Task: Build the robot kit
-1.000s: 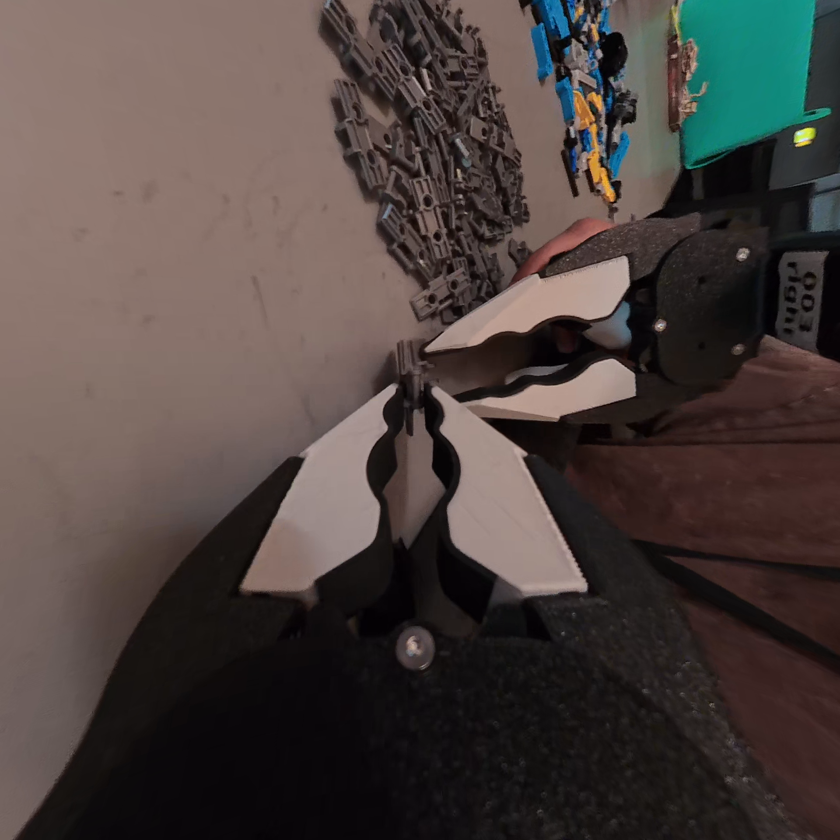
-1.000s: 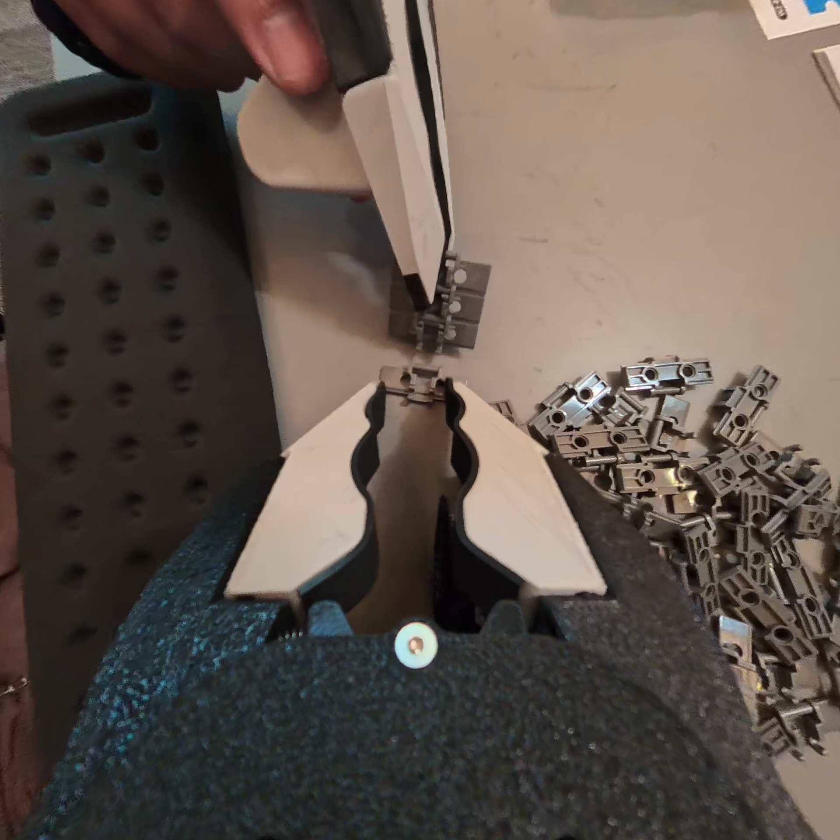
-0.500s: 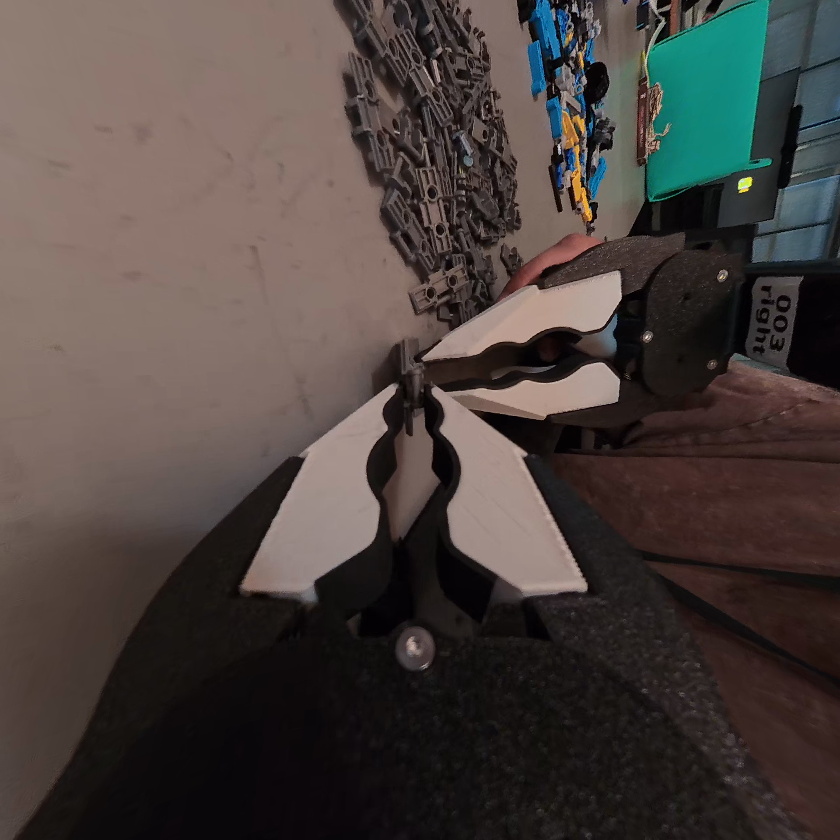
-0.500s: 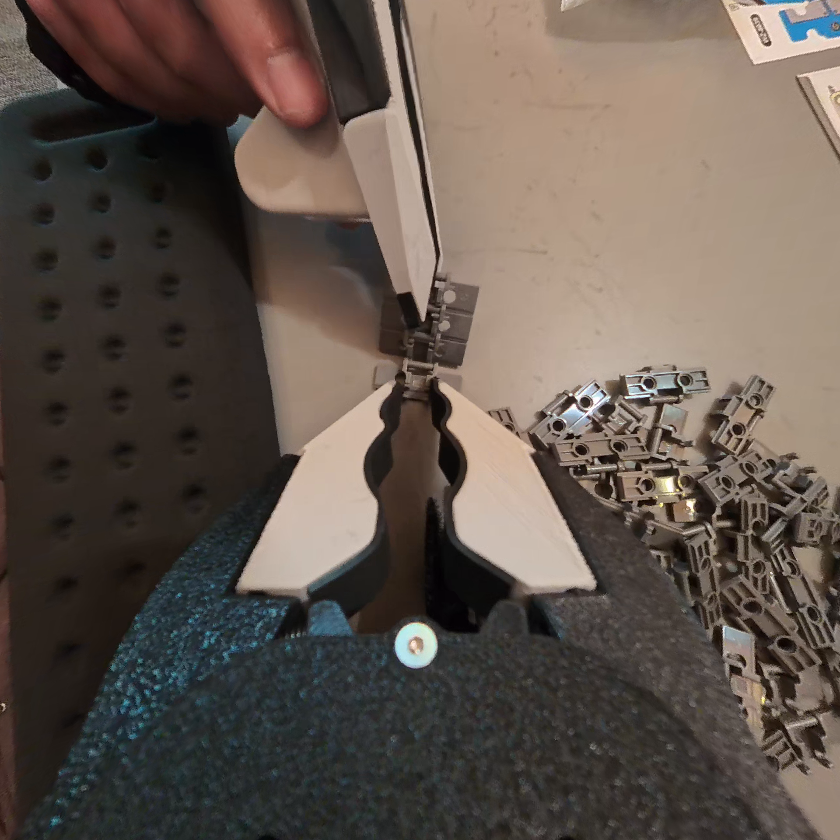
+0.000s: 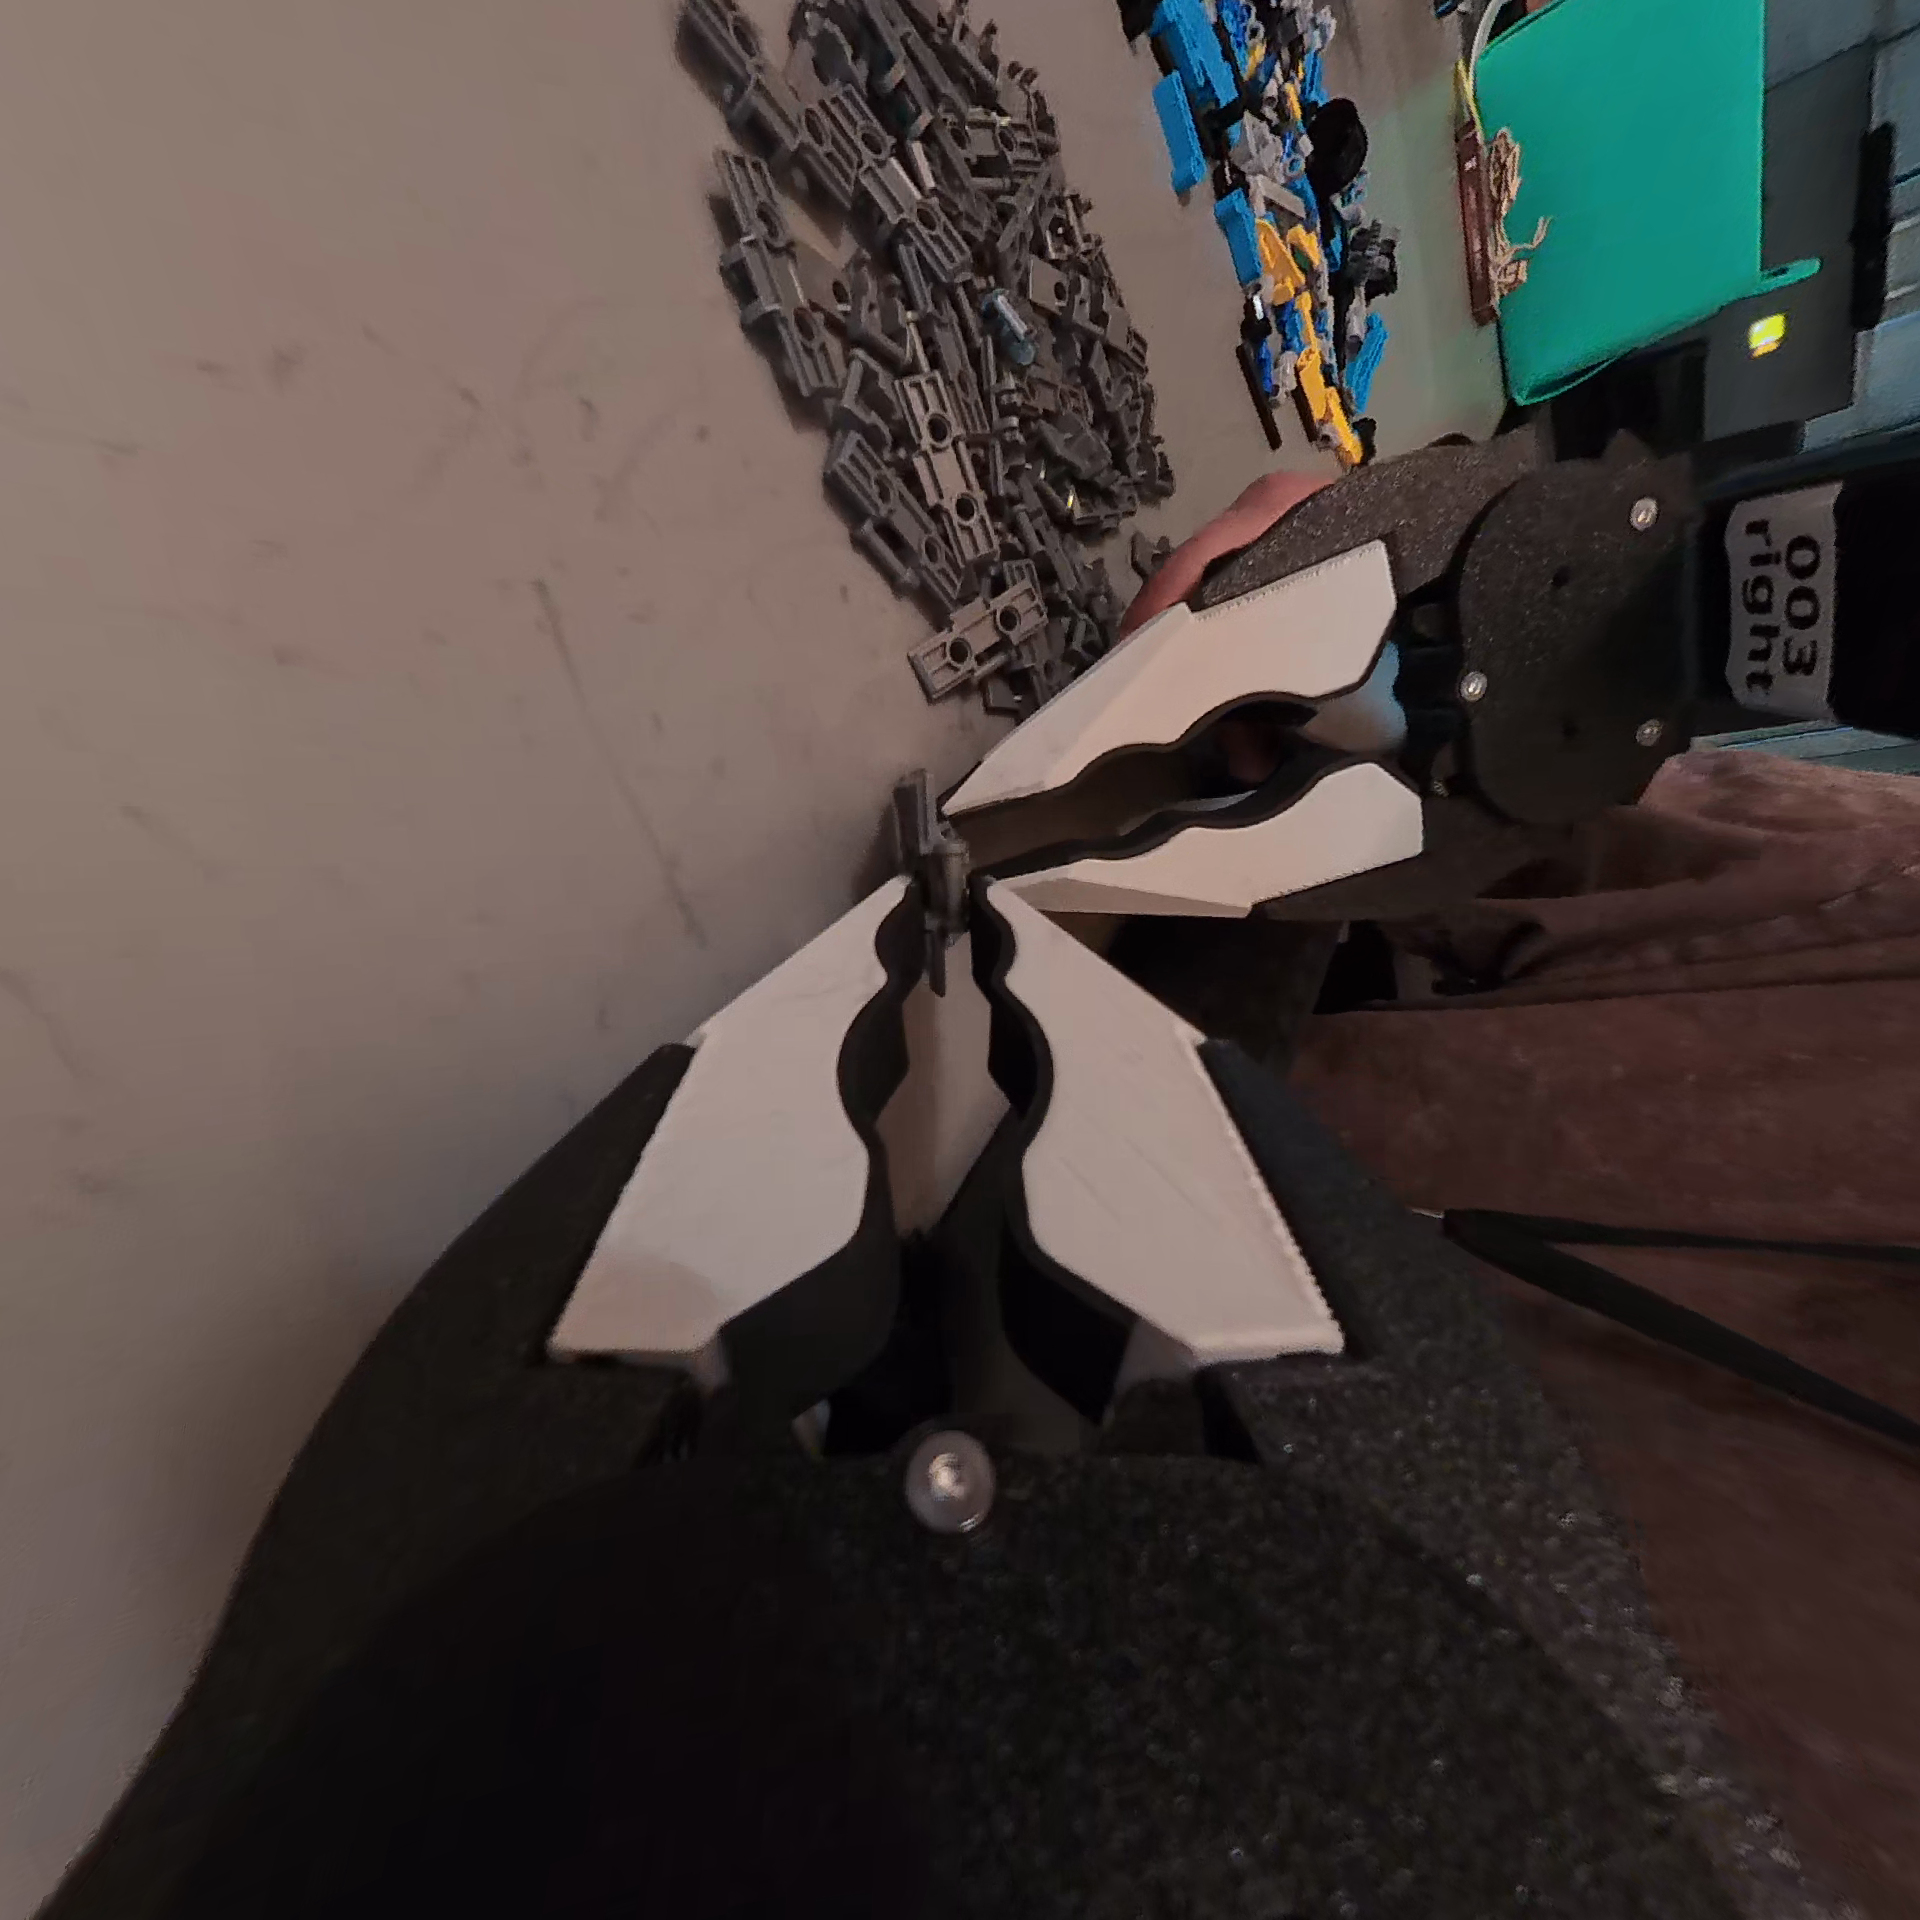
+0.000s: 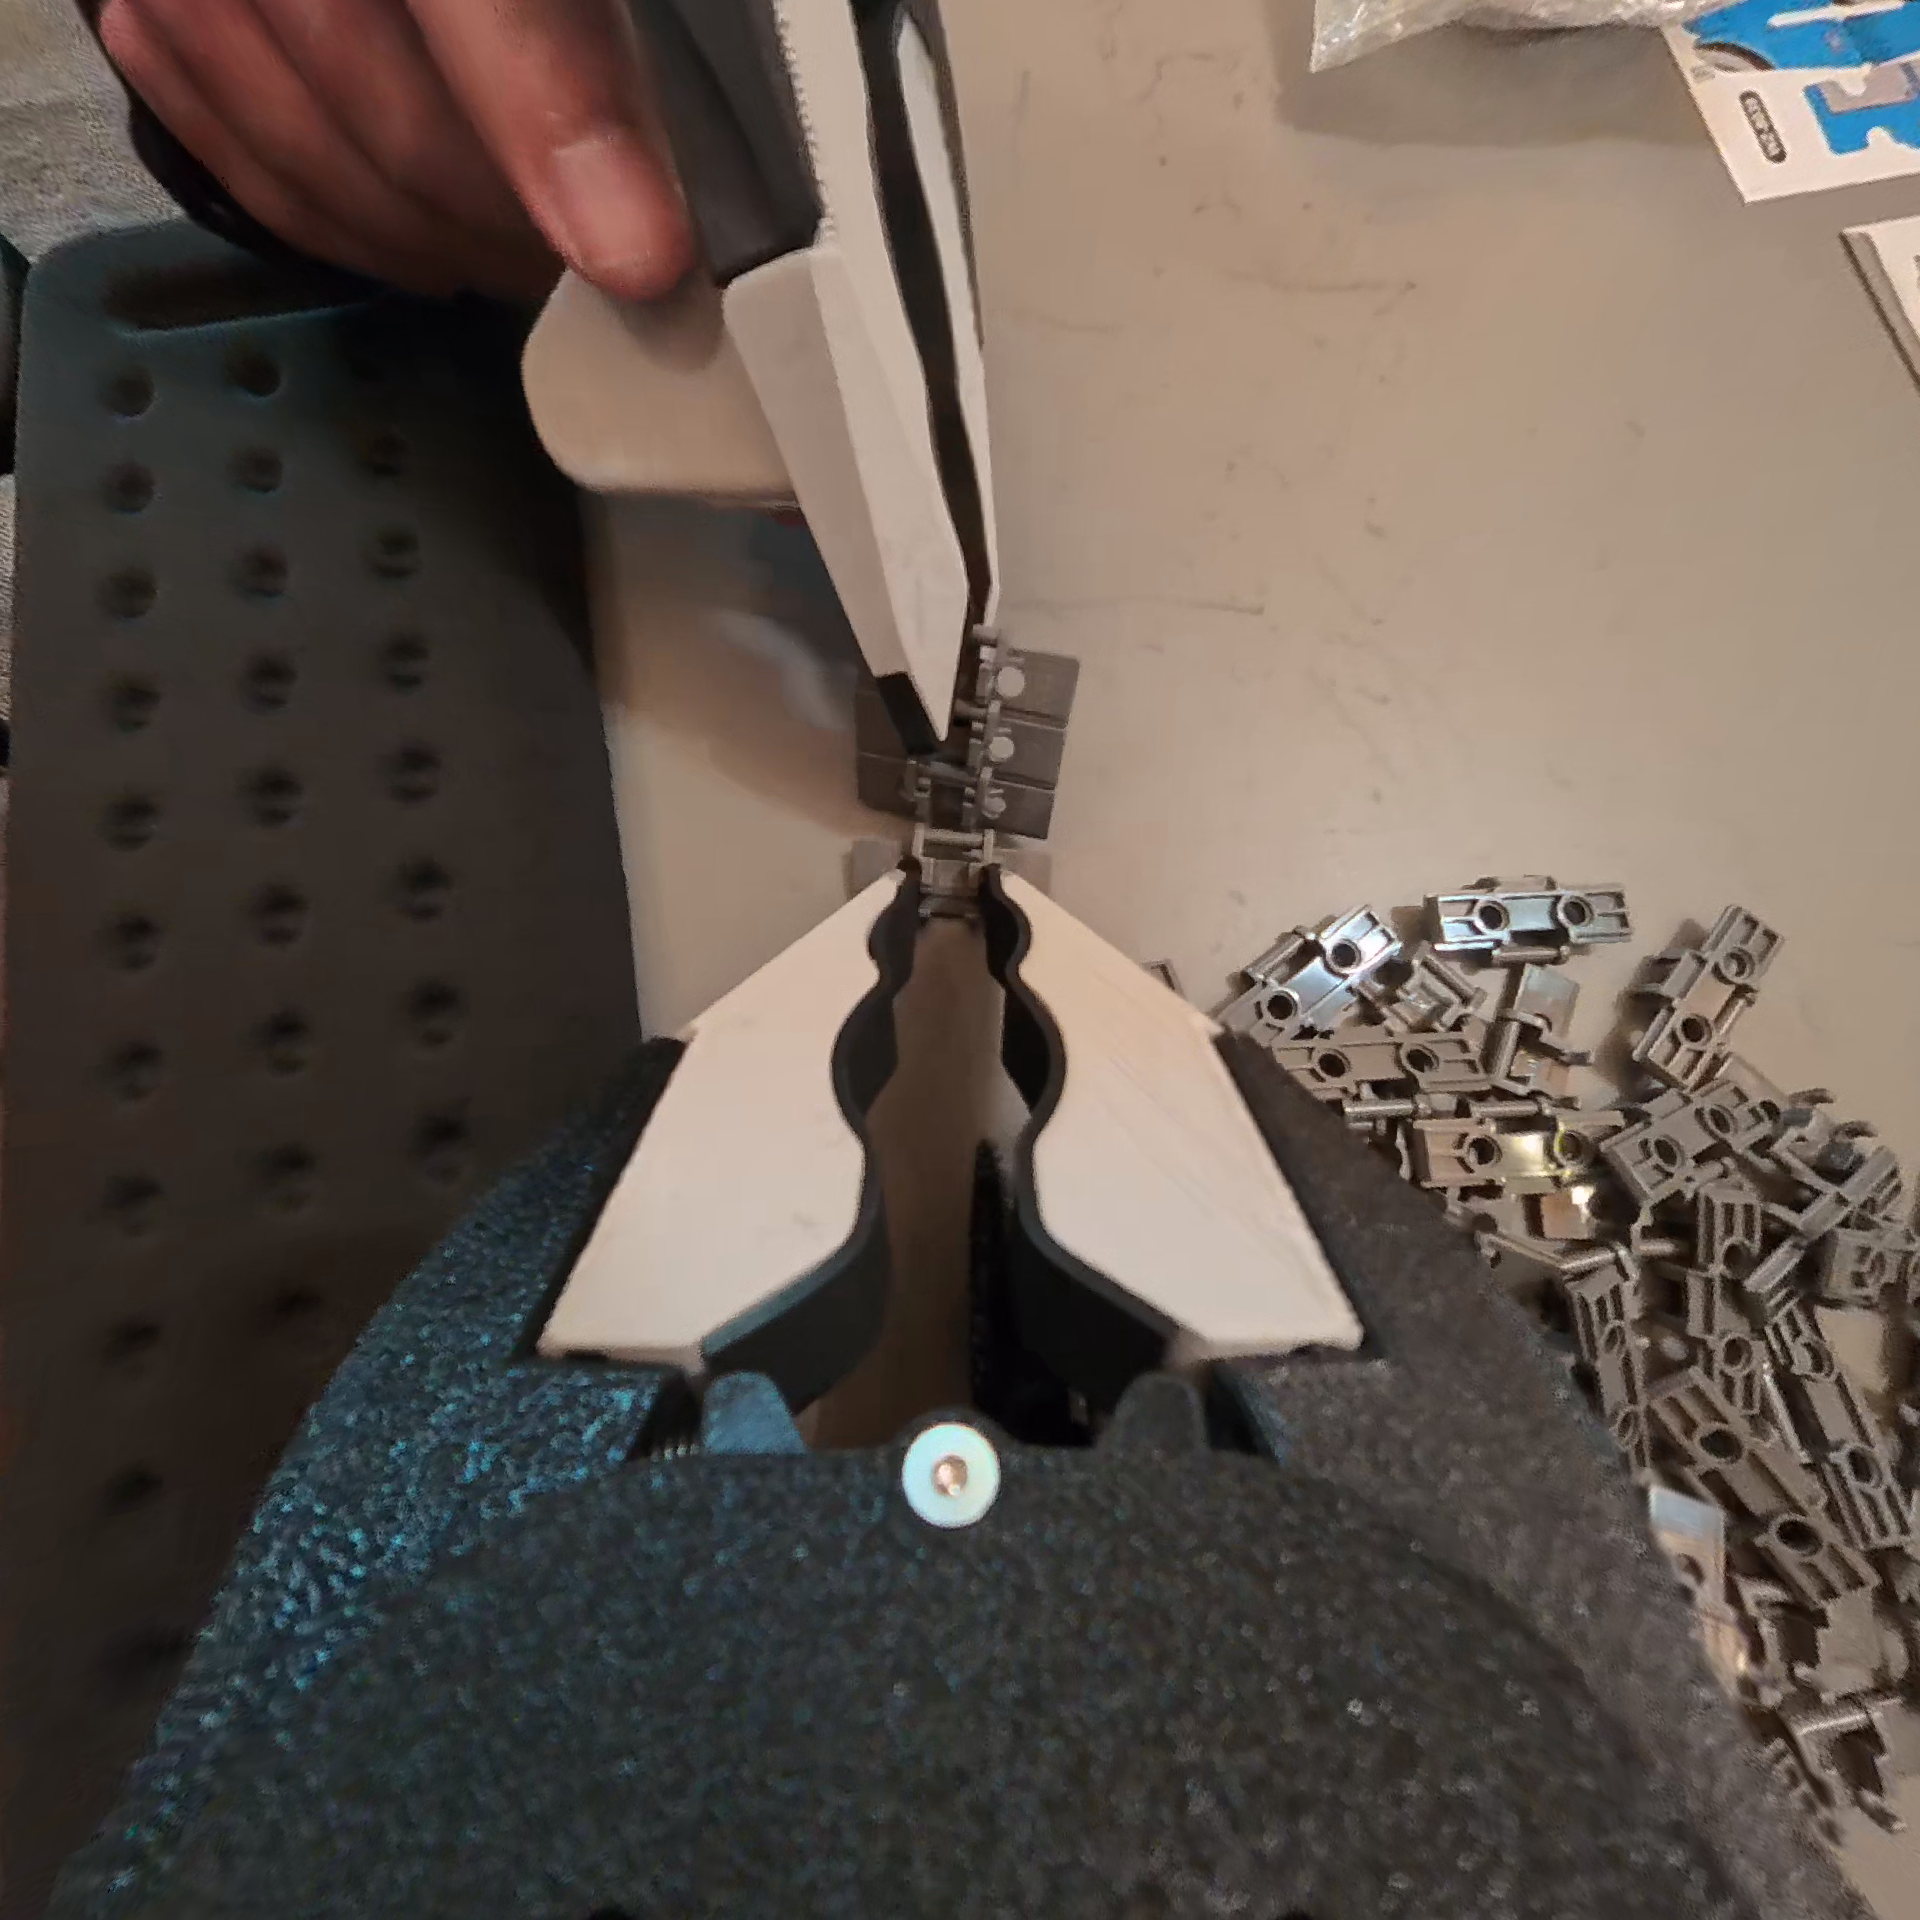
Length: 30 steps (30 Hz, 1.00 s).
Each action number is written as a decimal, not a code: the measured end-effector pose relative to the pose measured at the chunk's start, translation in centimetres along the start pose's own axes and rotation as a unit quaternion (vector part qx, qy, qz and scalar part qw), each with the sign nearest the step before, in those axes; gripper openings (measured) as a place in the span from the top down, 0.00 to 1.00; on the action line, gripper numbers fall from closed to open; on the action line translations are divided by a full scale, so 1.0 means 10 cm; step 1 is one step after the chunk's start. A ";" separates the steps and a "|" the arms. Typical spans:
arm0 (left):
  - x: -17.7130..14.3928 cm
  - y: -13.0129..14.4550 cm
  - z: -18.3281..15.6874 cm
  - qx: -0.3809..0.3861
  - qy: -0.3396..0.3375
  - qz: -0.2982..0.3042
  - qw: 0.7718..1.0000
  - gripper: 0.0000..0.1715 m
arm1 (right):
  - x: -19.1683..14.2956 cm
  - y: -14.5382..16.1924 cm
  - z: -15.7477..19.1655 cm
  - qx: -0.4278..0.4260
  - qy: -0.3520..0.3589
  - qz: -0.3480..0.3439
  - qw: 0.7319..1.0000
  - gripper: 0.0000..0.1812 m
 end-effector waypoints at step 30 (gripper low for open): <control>0.04 -0.01 -0.03 0.156 -0.023 0.056 0.986 0.95 | 0.02 -0.01 0.01 0.001 -0.023 -0.002 1.000 0.93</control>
Point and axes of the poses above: each gripper's, where its closed fingertips meet, x out along the fingers, y out of its underside, z = x × y across the jaws, the point moved 3 cm from there along -x, back along the fingers, and after that the axes turned 15 degrees about x, right-handed, at the moved point
